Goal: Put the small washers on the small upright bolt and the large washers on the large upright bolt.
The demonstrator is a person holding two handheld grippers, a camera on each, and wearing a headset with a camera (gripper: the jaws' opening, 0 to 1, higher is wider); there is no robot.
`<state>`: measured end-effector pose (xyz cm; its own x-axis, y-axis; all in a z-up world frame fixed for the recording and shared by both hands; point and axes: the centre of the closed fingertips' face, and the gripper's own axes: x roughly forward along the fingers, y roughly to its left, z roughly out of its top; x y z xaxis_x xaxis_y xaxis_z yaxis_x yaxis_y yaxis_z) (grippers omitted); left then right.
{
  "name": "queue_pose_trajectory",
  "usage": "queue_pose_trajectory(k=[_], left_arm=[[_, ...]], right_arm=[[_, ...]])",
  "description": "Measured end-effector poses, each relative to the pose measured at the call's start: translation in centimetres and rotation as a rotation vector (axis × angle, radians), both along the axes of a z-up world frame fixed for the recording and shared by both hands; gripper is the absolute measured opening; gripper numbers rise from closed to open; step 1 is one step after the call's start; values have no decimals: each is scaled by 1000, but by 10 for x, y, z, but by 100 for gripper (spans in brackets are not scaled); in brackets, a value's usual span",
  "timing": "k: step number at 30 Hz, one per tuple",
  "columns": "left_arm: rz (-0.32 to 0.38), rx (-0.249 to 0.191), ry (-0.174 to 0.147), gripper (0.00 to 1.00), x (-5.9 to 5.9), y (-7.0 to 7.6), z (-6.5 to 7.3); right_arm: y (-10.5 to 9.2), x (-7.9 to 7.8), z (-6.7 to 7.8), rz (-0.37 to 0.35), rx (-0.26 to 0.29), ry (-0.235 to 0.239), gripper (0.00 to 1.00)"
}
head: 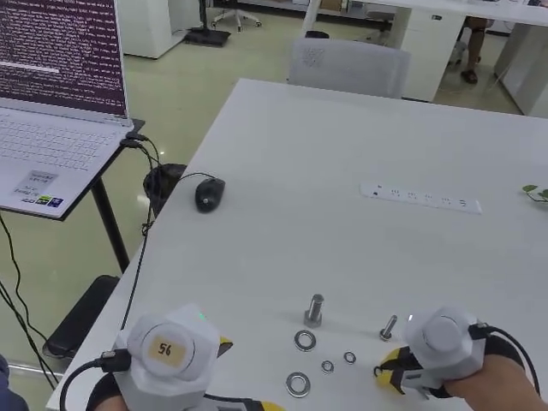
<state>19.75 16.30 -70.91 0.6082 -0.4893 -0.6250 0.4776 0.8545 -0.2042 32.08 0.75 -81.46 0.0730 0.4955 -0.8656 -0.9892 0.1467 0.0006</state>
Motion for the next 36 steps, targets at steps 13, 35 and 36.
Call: queue_pose_trajectory(k=[13,35,36], left_arm=[[-2,0,-1,70,2,1,0],[0,0,-2,70,3,1,2],[0,0,-2,70,3,1,2]], right_arm=[[-16,43,47,-107,48,-93,13],[4,63,55,16,-24,-119,13],[3,63,55,19,-26,-118,13]])
